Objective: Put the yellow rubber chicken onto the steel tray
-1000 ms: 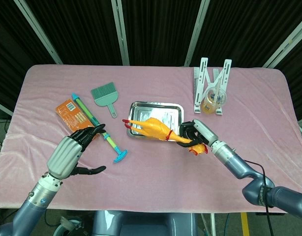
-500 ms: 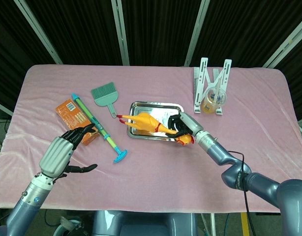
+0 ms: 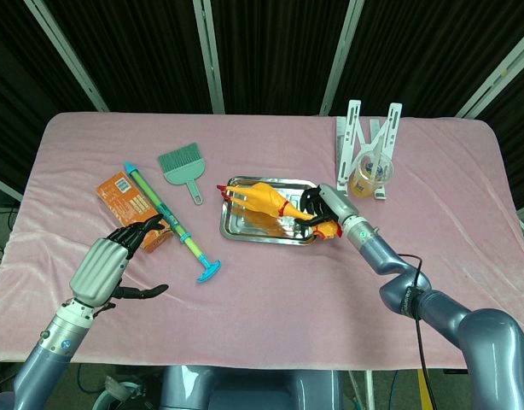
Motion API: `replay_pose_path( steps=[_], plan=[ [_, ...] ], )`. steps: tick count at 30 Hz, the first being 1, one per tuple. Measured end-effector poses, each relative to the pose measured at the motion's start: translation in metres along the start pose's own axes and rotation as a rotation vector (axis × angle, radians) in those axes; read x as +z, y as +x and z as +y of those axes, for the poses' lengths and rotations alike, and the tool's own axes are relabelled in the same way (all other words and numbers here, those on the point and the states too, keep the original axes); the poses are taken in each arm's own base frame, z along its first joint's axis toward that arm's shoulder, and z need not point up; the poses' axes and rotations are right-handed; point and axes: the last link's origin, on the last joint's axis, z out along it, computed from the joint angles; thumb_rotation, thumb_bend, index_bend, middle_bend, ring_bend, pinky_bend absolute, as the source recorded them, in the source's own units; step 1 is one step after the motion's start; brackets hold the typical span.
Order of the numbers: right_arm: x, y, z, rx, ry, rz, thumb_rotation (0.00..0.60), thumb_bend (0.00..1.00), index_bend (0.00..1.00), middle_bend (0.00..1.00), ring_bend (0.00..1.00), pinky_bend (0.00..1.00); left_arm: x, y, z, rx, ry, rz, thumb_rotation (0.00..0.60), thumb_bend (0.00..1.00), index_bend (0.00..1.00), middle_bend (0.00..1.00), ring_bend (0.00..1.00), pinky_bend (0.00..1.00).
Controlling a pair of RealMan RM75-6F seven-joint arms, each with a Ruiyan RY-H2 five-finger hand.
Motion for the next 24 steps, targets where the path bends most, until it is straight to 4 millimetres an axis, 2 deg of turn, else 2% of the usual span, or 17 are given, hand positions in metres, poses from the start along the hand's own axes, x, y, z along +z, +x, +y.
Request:
replay_pose_path(
  steps=[2,4,6,8,14,16,20,24],
  plan=[
    [0.0,0.0,0.003,-0.017,-0.008,-0.002,0.6,0.38,0.71,0.64,0.59,0.71,0.0,0.0,0.0,0.001,0.002,-0.001,0.6,0.03,0.03,0.19,0.17,0.3],
    [0.0,0.0,0.005,-0.034,-0.016,-0.005,0.6,0.26,0.64,0.59,0.53,0.66,0.0,0.0,0.0,0.002,0.003,-0.005,0.6,0.03,0.03,0.19,0.17,0.3],
    [-0.001,0.0,0.006,-0.046,-0.02,-0.003,0.6,0.19,0.58,0.55,0.49,0.63,0.001,0.0,0.0,0.002,0.003,-0.005,0.6,0.03,0.03,0.19,0.17,0.3],
    [-0.001,0.001,0.008,-0.056,-0.023,0.0,0.6,0.11,0.49,0.47,0.42,0.59,0.0,0.0,0.001,0.001,0.003,-0.005,0.6,0.03,0.02,0.19,0.17,0.3],
    [-0.002,0.002,0.01,-0.078,-0.032,0.004,0.6,0.01,0.27,0.36,0.35,0.53,0.001,0.001,0.0,0.003,0.005,-0.004,0.6,0.03,0.01,0.18,0.17,0.3],
    [-0.003,0.003,0.01,-0.085,-0.035,0.006,0.6,0.0,0.23,0.33,0.33,0.52,0.0,0.001,0.0,0.004,0.005,-0.002,0.6,0.03,0.01,0.18,0.17,0.3],
    [-0.005,0.007,0.012,-0.081,-0.044,0.021,0.6,0.0,0.2,0.31,0.32,0.51,-0.001,0.003,-0.002,0.015,0.007,-0.002,0.6,0.03,0.01,0.18,0.16,0.3],
    [-0.009,0.013,0.013,-0.086,-0.04,0.037,0.6,0.0,0.22,0.31,0.33,0.51,-0.002,0.006,-0.006,0.031,0.019,0.01,0.6,0.03,0.02,0.18,0.17,0.29]
  ],
)
